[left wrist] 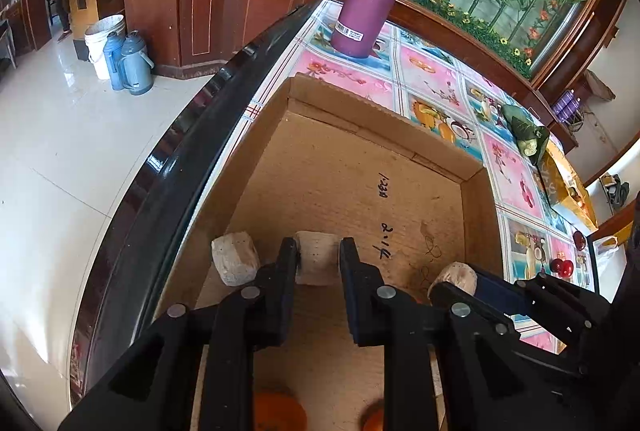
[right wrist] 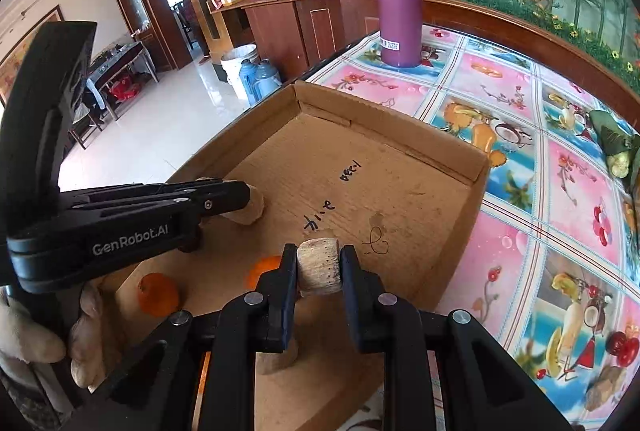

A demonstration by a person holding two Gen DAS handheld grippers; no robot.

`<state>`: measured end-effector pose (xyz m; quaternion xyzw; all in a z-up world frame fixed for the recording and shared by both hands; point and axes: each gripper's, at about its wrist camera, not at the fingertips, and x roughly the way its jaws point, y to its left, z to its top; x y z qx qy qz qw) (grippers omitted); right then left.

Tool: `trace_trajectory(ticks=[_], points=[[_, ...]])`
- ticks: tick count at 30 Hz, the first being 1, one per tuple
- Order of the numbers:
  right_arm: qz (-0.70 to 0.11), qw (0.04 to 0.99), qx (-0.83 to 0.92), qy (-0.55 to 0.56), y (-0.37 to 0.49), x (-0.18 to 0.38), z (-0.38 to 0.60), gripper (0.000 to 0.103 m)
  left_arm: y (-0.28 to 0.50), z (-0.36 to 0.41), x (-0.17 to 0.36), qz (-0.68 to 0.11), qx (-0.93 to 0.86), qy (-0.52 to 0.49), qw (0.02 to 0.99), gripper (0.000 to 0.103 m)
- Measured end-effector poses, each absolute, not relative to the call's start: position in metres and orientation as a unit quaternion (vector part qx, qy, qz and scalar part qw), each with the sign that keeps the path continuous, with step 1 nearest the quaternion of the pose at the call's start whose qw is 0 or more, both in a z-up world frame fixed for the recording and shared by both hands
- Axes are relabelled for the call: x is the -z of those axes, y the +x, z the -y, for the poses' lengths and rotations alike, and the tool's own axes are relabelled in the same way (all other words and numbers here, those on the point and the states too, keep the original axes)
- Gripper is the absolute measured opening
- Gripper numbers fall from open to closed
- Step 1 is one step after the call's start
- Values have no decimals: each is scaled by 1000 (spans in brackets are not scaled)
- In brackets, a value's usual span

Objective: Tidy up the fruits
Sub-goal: 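Carry both cake pieces over the tray and open both tools to drop them, then move both open tools back over the fruit on the table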

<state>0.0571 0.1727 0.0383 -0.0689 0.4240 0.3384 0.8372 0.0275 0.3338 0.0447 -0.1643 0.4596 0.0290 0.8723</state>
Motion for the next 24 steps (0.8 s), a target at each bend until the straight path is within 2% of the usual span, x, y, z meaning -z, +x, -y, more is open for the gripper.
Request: trace_trajectory(ticks=[1,2,3,5,7,9,11,15,19,24], points=[[-425,836,-339,-70,58,-37,-174,25,26,-335,-46,-456,-29,-168,873,24],[-426,835,-341,-70,59,-36,-175,25,24,-336,-48,-452,-30,-171,875,32],[-425,835,-343,-68,58,-36,-176,25,24,-336,-50,-449,-35,-172,876,45],[-423,835,-344,-69,60,-35,-177,26,18,-336,-57,-438,-49,-172,881,60],[-419,837,-346,-67,59,-36,-177,29,10,-337,-66,-425,-59,-173,886,69],[-412,842,-344,-63,58,-41,-174,34,0,-337,-75,-414,-71,-177,890,82],[-403,847,-342,-53,54,-48,-166,44,-13,-335,-85,-402,-83,-183,894,87],[-385,859,-337,-25,41,-65,-140,51,-39,-325,-99,-385,-78,-199,898,94],[-375,868,-325,6,18,-73,-103,58,-68,-304,-108,-362,-68,-219,904,95],[-362,881,-301,36,-13,-75,-61,59,-88,-262,-116,-327,-65,-217,917,96]])
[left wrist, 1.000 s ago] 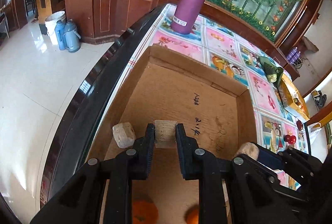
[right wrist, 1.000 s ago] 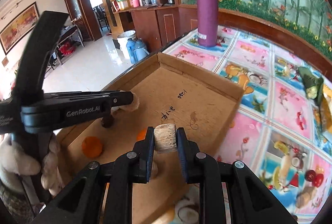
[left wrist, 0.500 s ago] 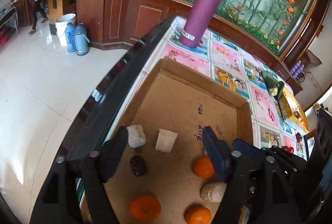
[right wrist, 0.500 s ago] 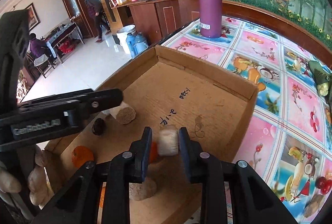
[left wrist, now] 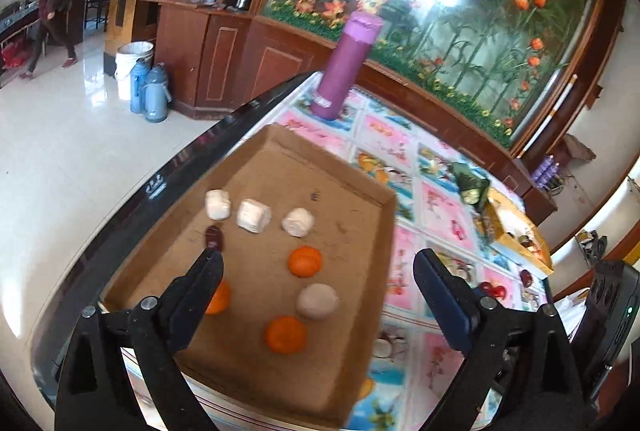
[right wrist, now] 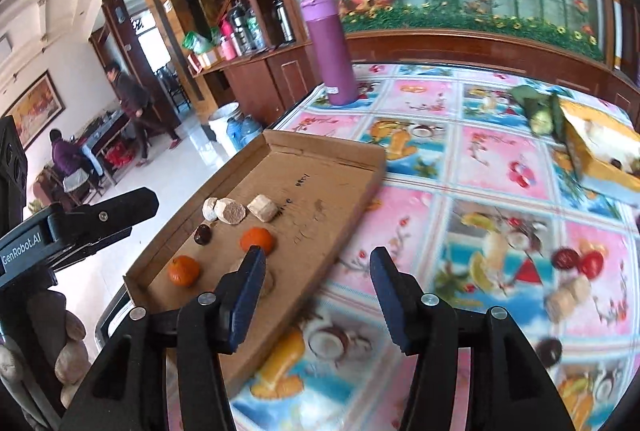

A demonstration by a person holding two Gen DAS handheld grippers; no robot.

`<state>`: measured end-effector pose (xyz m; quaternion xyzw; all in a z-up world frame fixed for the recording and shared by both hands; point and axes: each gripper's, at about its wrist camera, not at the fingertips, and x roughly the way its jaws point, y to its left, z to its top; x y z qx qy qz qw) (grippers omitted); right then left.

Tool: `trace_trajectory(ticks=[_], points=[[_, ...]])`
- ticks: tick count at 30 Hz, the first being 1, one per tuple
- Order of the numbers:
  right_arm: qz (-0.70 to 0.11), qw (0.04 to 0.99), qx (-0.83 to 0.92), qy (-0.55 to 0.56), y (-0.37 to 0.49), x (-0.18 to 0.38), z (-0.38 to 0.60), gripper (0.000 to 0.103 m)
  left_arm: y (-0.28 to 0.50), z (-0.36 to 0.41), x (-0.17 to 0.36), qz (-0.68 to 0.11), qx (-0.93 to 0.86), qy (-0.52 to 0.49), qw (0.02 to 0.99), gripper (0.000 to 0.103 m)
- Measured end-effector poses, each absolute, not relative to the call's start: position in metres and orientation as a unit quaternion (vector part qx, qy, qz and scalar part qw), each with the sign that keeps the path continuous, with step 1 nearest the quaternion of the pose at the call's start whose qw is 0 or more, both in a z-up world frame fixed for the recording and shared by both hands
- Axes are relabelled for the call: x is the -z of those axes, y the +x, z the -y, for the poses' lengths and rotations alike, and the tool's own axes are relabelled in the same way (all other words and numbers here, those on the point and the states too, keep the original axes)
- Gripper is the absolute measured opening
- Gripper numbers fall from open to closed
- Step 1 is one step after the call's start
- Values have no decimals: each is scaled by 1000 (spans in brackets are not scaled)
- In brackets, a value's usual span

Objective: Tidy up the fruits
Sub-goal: 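Move both open tools back over the fruit on the table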

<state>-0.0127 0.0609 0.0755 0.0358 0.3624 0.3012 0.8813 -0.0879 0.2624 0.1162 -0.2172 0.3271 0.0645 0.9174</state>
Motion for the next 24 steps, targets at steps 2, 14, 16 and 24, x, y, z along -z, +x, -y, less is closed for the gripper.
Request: trace_trajectory(ticks=[2,14,16,24], points=[[-354,887,-293,47,-24,-77,-44,62,-93,-240,-121,-313,-49,-206,926,97],[-332,916,-181,136,-50,-73,96,67,-85,-155,-98,-354,-5,-94,930,97],[-335,918,-151,149,-49,-67,124,67,-80,-153,-89,-368,1,-100,924,97],[-371,907,-87,177,-36,-44,198,67,-65,-123,-69,-399,57,-107,909,87]])
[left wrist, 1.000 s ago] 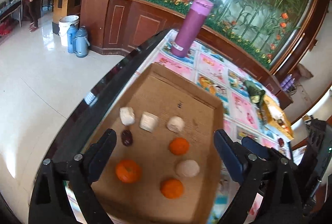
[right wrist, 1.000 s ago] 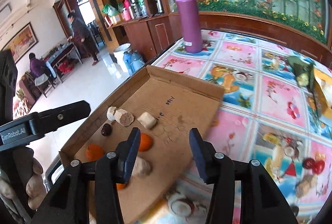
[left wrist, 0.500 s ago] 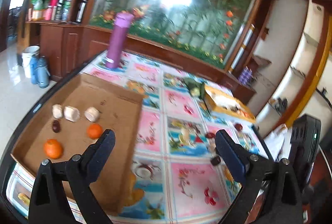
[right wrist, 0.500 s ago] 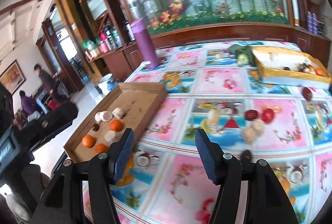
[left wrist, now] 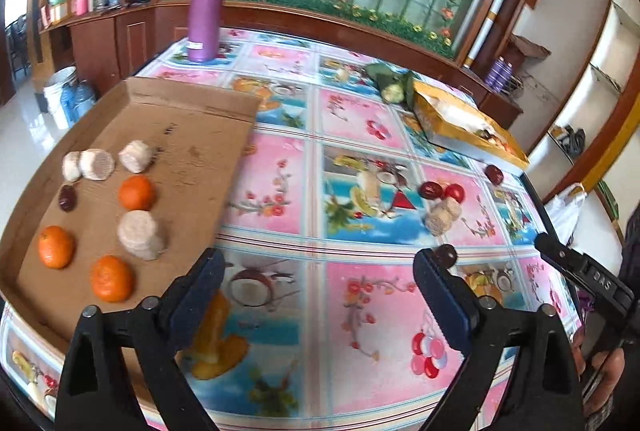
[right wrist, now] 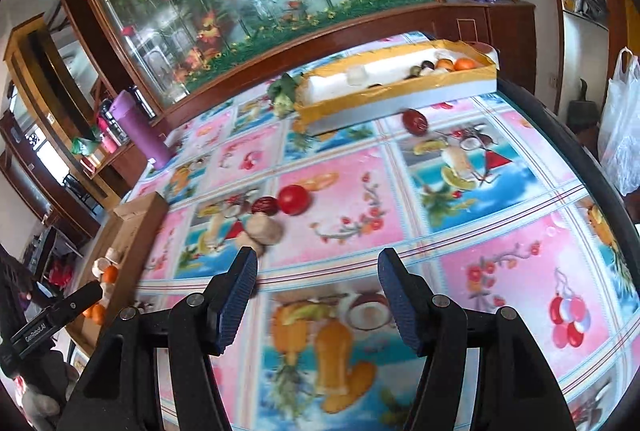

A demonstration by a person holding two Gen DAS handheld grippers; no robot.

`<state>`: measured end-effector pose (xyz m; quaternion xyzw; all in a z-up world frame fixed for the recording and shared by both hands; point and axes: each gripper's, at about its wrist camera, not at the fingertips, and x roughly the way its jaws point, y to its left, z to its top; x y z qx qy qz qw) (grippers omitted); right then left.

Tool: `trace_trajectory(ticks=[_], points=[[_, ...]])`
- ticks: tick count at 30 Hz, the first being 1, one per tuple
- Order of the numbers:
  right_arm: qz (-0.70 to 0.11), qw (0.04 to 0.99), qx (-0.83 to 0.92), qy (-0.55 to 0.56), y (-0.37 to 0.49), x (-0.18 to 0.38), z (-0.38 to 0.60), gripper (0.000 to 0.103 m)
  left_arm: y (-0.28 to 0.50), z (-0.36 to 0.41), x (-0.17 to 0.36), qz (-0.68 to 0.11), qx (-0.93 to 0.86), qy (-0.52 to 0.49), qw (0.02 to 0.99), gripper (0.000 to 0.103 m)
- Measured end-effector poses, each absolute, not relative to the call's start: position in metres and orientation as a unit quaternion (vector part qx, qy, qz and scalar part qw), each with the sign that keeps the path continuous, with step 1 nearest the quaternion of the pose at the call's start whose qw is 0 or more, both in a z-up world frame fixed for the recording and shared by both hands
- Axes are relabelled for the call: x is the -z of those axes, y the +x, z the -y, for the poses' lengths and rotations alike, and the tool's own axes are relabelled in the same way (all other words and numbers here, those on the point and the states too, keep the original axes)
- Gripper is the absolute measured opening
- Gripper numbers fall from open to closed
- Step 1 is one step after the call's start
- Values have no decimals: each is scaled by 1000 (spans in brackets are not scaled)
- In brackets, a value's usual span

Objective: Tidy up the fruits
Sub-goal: 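Move both open tools back over the fruit on the table, then grasp a dark round date with the left tool while the right grasps a red tomato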

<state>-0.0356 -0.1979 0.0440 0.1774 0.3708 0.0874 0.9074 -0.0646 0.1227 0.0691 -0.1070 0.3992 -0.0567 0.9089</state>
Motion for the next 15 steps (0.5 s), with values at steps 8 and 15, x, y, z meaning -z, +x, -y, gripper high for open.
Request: trace_trajectory(ticks=[8,15], points=[[-409,897,-123,117,15,-46,190,57,-35,-58,-49,-443,147,-86,880,60],[-435,873,-155,156,75,-24,177,43,-9,-8,-32,-455,182,-26,871,53]])
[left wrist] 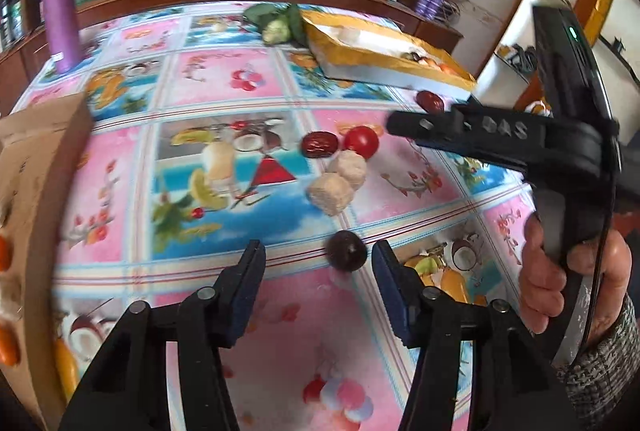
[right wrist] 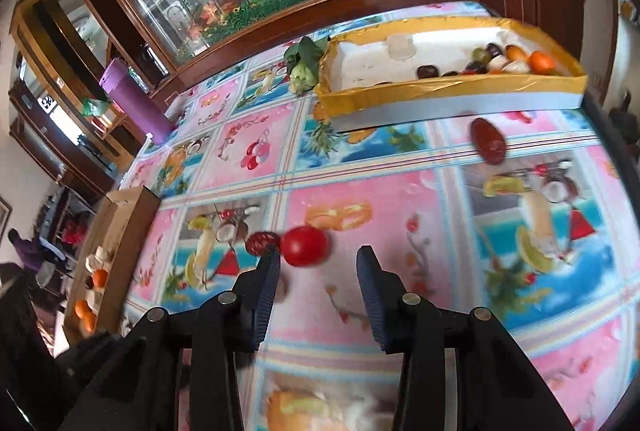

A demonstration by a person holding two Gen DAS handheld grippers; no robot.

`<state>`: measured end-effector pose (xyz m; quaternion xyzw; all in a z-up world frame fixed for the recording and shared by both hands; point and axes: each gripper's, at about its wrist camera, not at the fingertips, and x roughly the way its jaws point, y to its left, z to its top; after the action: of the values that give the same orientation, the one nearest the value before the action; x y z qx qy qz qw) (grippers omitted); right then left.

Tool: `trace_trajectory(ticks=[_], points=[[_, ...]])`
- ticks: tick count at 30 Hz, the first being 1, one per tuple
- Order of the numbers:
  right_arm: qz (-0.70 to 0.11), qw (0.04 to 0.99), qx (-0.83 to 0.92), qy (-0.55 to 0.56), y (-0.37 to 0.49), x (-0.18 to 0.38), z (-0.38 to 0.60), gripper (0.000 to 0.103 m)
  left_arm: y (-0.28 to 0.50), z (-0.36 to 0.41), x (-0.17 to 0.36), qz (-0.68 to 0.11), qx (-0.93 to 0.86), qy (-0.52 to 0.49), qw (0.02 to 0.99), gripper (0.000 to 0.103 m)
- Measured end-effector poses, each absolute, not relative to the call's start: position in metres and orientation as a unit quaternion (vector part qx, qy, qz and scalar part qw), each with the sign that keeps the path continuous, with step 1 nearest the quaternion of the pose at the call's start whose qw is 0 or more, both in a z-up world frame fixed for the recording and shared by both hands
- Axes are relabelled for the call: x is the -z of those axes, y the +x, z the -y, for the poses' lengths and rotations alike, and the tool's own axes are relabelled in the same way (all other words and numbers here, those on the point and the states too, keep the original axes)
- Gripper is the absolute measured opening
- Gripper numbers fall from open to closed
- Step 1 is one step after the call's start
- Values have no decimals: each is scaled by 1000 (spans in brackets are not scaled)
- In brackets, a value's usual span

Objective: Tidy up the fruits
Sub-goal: 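Grasp a dark round date with the left tool while the right grasps a red tomato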

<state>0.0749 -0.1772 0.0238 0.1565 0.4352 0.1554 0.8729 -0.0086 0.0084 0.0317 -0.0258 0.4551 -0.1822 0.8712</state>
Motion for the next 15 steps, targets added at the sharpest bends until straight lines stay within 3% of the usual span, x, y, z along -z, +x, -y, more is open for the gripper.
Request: trace_trajectory(ticks=[9,10,12,15], points=[[-450,865,-167,143,97,-7,151,43,4,14,-15,-461,204,-7,864,52],[-450,867,-163,136,97,-6,149,43,3,15,-15,-460,206,-6,864,50],[-454,867,-160,127,98,-4,147,43,3,16,-14,-459,202,1,865,25],[-462,864,-154,129,100,2,149,39,1,13,-14,-458,207,-7,864,21]])
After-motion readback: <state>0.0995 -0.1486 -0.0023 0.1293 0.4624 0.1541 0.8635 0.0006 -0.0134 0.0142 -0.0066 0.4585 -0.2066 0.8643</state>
